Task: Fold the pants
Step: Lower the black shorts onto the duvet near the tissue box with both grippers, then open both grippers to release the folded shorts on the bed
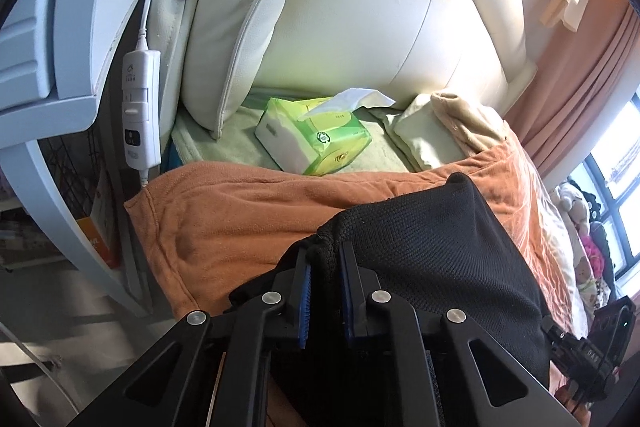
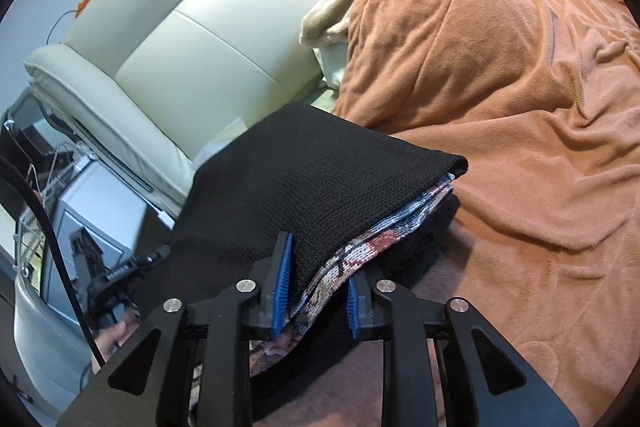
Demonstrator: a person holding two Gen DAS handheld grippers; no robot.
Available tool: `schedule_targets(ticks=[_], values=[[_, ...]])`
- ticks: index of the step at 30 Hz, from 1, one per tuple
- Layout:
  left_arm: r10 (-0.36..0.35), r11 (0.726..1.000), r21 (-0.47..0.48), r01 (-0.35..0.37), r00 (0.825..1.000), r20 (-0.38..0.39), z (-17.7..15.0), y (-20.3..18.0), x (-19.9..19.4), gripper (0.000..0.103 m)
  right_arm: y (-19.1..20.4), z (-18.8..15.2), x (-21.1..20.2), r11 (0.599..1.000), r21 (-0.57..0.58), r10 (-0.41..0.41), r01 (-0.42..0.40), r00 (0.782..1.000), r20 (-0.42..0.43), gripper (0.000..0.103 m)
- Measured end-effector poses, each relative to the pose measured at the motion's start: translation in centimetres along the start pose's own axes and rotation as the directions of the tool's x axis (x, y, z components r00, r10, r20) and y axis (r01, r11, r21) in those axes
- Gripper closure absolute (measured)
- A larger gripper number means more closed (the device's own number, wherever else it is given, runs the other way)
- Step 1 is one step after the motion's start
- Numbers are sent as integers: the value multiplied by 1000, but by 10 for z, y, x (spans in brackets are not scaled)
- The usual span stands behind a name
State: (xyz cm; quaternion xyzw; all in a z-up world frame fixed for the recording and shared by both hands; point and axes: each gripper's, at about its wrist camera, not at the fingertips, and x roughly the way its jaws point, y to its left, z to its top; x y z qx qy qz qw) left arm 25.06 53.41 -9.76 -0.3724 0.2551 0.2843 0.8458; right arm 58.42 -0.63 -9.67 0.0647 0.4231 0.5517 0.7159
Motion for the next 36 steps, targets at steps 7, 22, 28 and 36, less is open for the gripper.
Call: schedule_targets(ticks=[7,22,28,36], values=[[-3,1000,17,4,999,-50,1,-2,-3,77,-1,-3,-17,986,-58,-160,158,987,-16,57],[-18,984,176,21,1000,-19,-27,-60,-59,58,71,5,-72,962,-215,-154,171,983,97,57],[-69,966,245,77,997,-40,-43,-88,-56,58,102,0,-51,936,-299,-162,183,982,94,57],[-47,956,286,65,996,-70,-63,-98,-36,58,109,-13,-8,907,-377,-183,191,981,55,57]])
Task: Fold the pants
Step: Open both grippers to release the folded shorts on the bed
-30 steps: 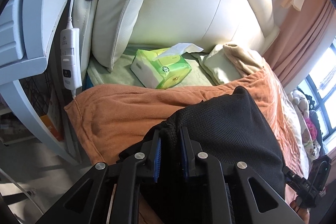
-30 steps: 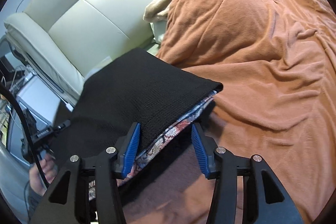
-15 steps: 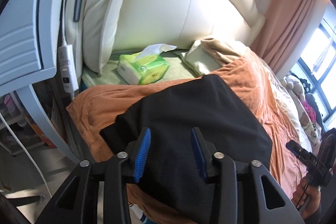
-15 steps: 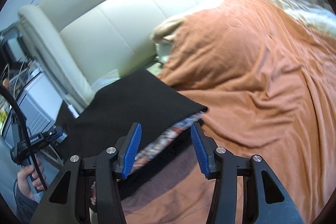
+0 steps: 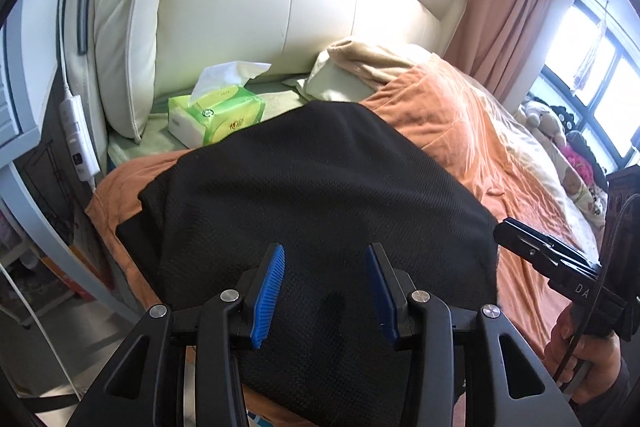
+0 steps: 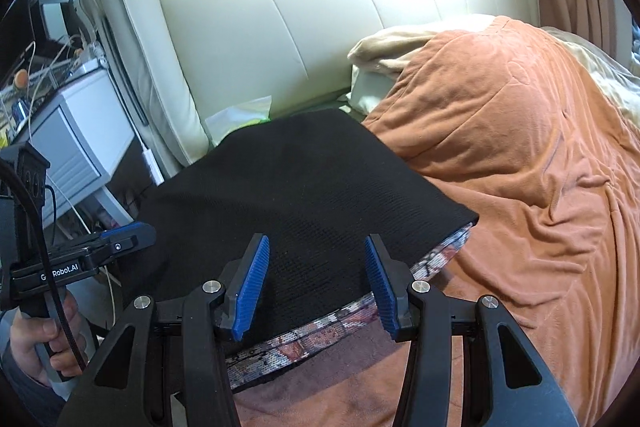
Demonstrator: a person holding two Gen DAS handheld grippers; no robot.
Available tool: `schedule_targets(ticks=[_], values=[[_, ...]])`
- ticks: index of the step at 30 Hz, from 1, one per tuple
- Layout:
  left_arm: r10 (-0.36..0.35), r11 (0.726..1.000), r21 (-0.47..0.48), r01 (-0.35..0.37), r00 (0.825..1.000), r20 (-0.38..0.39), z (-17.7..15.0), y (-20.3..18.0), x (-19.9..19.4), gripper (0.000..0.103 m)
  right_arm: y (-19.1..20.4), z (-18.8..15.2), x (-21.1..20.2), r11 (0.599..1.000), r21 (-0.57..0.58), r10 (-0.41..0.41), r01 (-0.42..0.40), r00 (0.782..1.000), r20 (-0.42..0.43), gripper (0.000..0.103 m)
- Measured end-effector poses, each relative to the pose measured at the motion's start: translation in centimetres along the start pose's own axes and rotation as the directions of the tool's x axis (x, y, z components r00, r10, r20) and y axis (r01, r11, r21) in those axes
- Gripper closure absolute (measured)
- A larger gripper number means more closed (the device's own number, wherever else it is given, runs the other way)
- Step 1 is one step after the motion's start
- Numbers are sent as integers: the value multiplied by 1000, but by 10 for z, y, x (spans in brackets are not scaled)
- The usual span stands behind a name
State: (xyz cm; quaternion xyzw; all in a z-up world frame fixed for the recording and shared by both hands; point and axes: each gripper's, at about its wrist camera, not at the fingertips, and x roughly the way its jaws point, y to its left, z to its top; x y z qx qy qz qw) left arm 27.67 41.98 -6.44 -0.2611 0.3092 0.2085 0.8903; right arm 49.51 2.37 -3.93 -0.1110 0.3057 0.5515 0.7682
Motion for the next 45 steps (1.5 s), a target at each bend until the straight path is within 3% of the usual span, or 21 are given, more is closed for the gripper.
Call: schedule_targets(ticks=[7,22,28,37,39,41,43,45], values=[[18,1000,22,-17,999,-32,-10,3,19,58,3,-5,28,998,-48,-33,32,999,-22,54],[15,999,31,-13,998,-54,-23,5,26,58,14,-25,37,991,-107,-86,80,995,-47,52],[19,999,37,-17,998,-62,-31,0,15,58,16,-30,24,989,-103,-115,106,990,-86,53],[15,998,63,-11,998,-61,-40,-19,-9,57,17,-33,-28,986,-81,-152,145,984,-90,52],[13,998,70,-9,999,-51,-40,-27,-18,51,18,-34,-44,985,-78,-160,154,984,-79,48],[10,997,79,-7,999,-34,-41,-35,-29,40,17,-35,-62,984,-63,-170,167,984,-58,32],[-1,996,89,2,1000,-17,-41,-44,-38,29,16,-37,-81,981,-46,-189,187,982,-32,24],[-6,995,103,6,1000,-6,-42,-54,-47,20,16,-39,-102,979,-37,-202,201,979,-17,22]])
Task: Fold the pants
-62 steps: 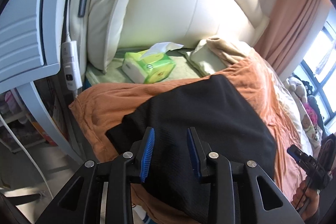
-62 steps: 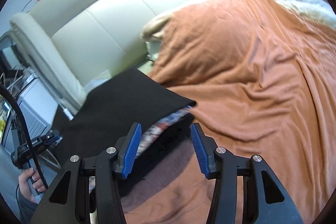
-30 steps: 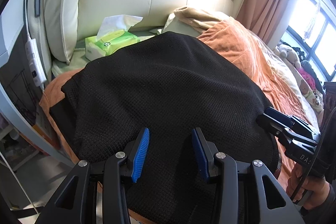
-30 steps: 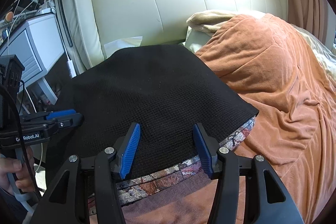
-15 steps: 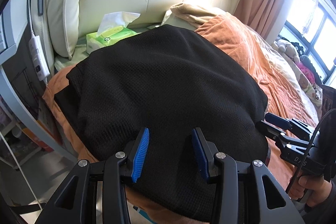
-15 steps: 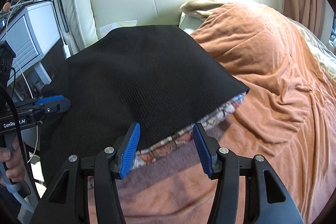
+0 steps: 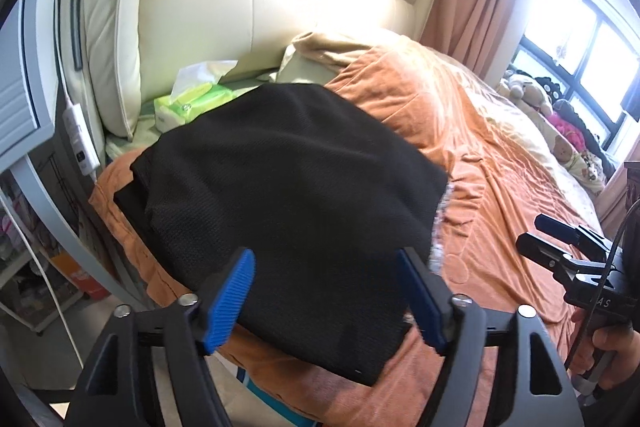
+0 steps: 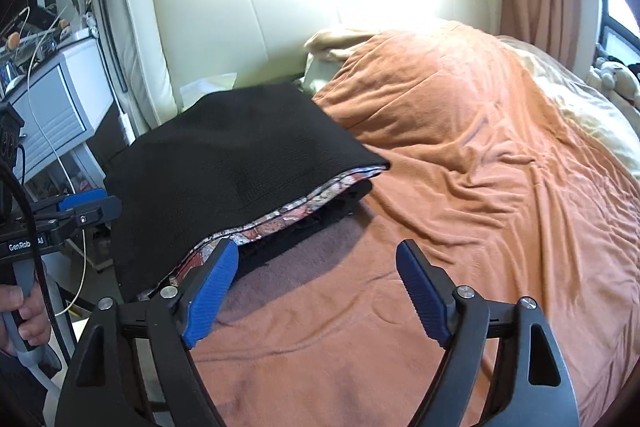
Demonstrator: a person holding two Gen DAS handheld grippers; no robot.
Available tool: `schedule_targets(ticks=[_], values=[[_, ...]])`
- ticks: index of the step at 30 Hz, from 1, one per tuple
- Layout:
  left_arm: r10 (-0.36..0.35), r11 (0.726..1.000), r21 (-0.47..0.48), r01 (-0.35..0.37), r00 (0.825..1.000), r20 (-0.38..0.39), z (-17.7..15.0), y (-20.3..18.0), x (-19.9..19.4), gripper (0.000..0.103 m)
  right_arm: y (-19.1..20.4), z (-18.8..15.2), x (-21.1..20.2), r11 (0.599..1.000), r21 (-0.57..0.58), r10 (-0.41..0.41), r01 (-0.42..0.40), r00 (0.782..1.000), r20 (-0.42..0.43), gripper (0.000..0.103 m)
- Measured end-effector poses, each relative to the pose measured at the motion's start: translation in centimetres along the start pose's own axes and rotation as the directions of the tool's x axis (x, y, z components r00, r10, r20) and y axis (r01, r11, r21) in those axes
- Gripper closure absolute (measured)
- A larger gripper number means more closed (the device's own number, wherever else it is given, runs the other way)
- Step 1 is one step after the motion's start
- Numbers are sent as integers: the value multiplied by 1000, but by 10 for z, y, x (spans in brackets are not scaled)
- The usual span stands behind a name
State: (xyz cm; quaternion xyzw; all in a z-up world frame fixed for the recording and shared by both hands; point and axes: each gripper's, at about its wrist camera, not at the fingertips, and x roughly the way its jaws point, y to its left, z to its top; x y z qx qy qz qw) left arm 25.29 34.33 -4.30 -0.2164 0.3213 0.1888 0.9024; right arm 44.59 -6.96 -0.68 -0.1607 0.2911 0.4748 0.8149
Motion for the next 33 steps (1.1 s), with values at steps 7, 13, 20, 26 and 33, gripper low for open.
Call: schedule_targets(ticks=[7,13,20,26,33], values=[[-13,999,45,12,999,35,-6,-39,-34,7,-14,-18,-71,999,42,-28,26,998,55,0],[-39,996,88,33,996,76,-14,-74,-70,2,-18,-38,-139,997,40,-63,59,993,102,0],[-85,988,134,72,992,95,-29,-116,-105,1,-23,-68,-213,993,66,-105,97,984,141,0],[-122,978,182,101,986,111,-44,-144,-135,1,-26,-93,-264,986,103,-144,128,976,165,0],[-172,964,224,144,979,112,-64,-168,-163,0,-23,-120,-314,978,145,-176,150,967,187,0]])
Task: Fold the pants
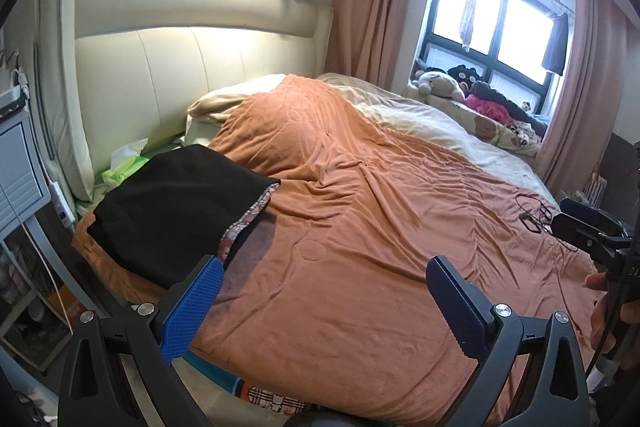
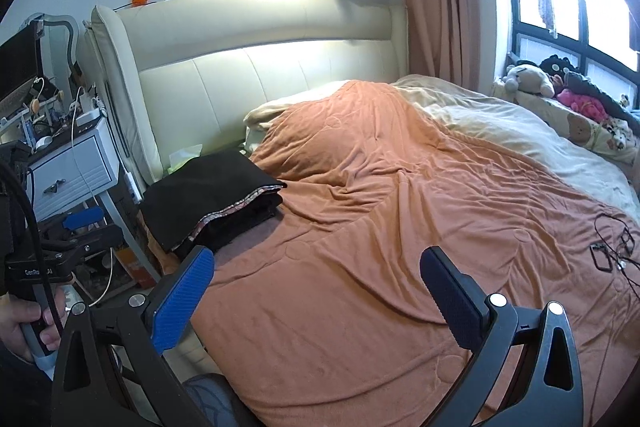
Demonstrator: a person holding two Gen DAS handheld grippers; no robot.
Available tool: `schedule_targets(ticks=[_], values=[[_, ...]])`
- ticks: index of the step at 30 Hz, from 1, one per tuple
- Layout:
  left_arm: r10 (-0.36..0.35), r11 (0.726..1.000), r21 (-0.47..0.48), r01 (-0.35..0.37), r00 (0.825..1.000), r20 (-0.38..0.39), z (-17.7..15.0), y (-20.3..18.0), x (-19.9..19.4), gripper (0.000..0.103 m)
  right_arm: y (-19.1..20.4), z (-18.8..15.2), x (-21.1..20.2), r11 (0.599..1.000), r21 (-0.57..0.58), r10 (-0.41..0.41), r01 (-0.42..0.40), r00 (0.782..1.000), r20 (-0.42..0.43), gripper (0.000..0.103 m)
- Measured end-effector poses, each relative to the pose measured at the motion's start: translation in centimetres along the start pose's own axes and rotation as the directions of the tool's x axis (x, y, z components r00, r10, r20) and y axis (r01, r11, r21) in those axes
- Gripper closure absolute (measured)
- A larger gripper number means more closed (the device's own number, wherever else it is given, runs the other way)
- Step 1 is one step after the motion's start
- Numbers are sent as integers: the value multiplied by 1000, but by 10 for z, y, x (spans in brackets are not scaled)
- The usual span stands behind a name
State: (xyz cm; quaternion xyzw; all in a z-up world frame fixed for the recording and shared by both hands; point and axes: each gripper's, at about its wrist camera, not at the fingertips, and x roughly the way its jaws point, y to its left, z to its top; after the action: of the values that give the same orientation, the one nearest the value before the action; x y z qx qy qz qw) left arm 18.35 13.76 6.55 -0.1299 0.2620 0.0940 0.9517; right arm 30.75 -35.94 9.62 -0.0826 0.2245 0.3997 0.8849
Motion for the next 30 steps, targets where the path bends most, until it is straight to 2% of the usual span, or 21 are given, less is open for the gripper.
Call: schedule_targets(ticks=[14,30], values=[[-103,989,112,97,994,41,-31,-64,-61,1,2,-53,-102,996,49,-84,81,994,71,0],[-227,952,227,206,971,70,-93,-127,-115,1,8,-131,-186,979,132,-174,156,975,141,0]])
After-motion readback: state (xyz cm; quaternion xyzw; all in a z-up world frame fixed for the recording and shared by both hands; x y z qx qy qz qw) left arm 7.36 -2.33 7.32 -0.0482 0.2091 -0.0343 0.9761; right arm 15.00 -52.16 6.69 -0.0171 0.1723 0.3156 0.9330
